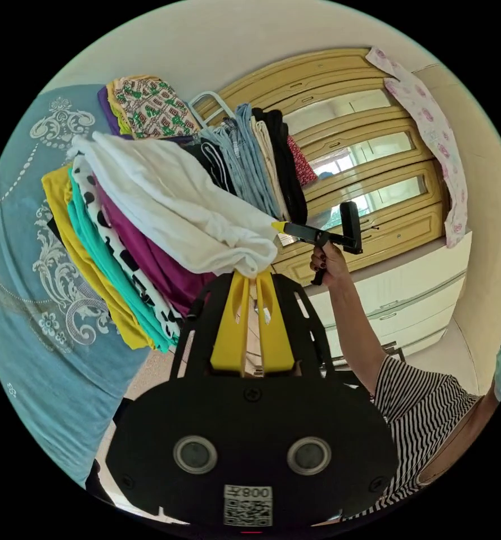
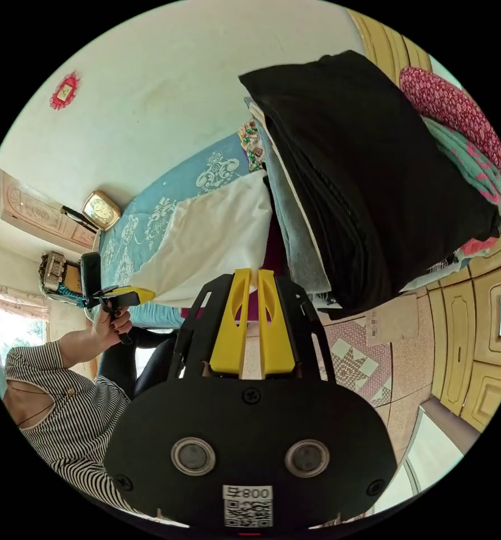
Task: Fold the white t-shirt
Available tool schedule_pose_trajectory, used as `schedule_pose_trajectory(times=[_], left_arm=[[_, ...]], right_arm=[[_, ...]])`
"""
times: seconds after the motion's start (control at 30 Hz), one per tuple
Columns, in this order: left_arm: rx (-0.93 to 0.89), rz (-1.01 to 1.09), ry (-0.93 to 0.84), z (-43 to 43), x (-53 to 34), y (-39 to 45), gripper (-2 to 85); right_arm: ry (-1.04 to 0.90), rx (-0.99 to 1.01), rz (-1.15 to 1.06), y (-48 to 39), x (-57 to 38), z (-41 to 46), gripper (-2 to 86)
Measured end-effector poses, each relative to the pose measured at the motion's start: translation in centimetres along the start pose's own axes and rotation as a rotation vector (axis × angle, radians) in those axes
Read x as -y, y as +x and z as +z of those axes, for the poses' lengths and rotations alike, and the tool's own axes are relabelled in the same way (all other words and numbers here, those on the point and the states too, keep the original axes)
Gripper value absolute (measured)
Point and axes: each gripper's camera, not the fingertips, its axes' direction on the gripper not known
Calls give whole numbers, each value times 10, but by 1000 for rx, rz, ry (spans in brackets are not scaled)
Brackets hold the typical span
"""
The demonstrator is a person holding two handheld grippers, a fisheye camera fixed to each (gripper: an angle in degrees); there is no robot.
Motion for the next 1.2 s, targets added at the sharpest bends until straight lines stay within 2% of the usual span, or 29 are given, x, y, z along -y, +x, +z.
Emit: schedule_pose_trajectory(times=[0.13, 0.27, 0.6, 0.73, 0.8, 0.93, 1.03, 1.13, 1.2], left_arm=[[23, -158, -87, 24, -47, -82, 25], [-118, -310, -53, 20, -86, -147, 22], [-164, -332, -85, -19, -160, -199, 5], [-158, -229, -39, -61, -175, -188, 3], [-137, -151, -10, -78, -171, -176, 2], [9, 47, -14, -88, -148, -141, 2], [221, 93, -92, -70, -144, -138, 1], [361, 62, -183, -54, -161, -159, 1], [316, 42, -191, -57, -174, -167, 1]], right_arm=[[-79, -57, 40, 3, -9, 41, 22], [-138, -137, 49, 1, -15, 69, 22], [-47, -111, 120, 8, -34, 70, 24], [16, -153, 161, 5, -51, 53, 13], [85, -267, 186, -8, -65, 36, 8], [184, -310, 83, -52, -60, 22, 3], [145, -422, -3, -82, -33, 47, 2], [-5, -488, -10, -78, -8, 106, 2], [-13, -504, 38, -70, -6, 130, 2]])
